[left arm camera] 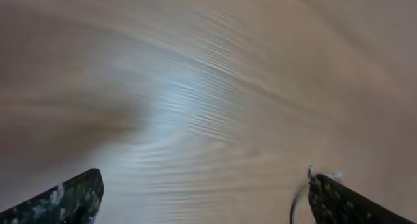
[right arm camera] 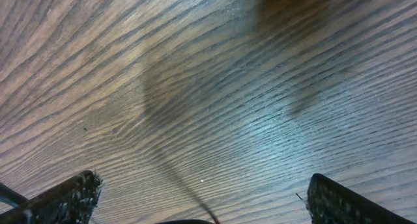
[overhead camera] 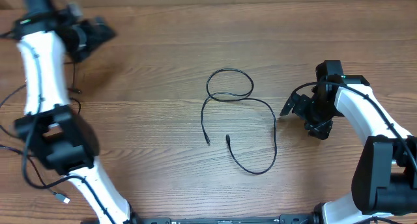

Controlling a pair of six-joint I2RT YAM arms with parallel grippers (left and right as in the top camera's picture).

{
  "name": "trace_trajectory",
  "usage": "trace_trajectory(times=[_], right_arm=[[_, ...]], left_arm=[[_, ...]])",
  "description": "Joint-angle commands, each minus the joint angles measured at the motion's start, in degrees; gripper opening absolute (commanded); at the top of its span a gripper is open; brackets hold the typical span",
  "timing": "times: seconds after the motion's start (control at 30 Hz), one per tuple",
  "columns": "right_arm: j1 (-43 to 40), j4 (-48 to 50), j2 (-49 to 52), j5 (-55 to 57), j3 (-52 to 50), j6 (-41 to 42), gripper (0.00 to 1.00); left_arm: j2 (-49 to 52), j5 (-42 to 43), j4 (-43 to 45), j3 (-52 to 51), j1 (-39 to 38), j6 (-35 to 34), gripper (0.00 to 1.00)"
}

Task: Untangle cables
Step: 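Reach the left gripper back to the last cable and grasp it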

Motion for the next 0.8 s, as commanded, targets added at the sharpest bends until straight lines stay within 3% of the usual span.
trace_trajectory(times=[0.0, 0.4, 0.6, 0.77], right_arm=[[-0.1, 0.2, 0.2, 0.4, 0.0, 0.2, 1.00], [-0.1, 1.0, 0.2, 0.4, 0.0, 1.7, 1.00], [-0.2, 1.2, 0.2, 3.4, 0.0, 1.7, 1.00], [-0.5, 2.2, 0.2, 4.4, 0.0, 1.7, 1.00]], left_arm=[[1.2, 0.8, -0.3, 0.2, -8.8, 15.1, 1.00], [2.0, 0.4, -6.0, -0.6, -35.1, 47.0, 1.00], [2.5, -0.9, -6.1, -0.6, -41.9, 57.5, 1.00], [4.4, -8.9, -5.7, -0.6, -46.4, 59.8, 1.00]])
